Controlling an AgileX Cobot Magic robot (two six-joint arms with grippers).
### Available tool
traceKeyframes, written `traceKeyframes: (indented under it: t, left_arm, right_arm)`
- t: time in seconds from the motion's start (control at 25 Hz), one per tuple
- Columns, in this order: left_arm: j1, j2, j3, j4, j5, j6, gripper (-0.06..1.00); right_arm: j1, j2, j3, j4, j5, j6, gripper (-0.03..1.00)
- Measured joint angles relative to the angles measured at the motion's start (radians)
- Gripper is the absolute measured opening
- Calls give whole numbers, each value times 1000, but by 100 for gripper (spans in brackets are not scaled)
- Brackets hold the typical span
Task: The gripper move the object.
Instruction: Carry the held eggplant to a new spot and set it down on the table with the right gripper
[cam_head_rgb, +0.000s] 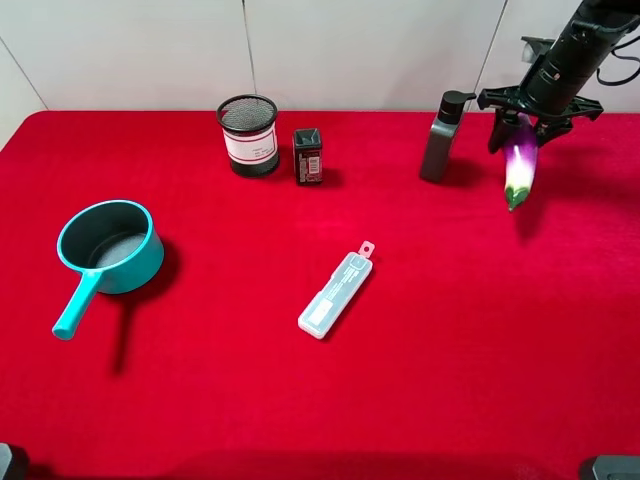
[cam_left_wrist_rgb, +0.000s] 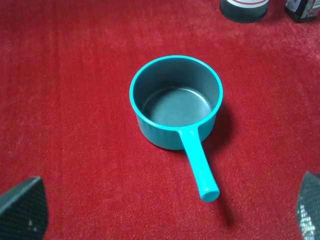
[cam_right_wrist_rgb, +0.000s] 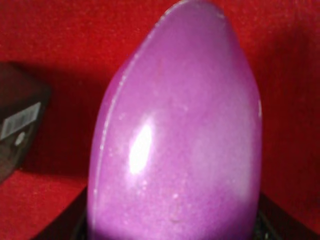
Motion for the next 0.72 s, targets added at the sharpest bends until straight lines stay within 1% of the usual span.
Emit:
traceKeyframes:
  t: [0.72]
  left_arm:
    - [0, 0, 0, 0, 0, 0, 98]
  right_arm:
    - [0, 40, 0, 3, 30, -8, 39]
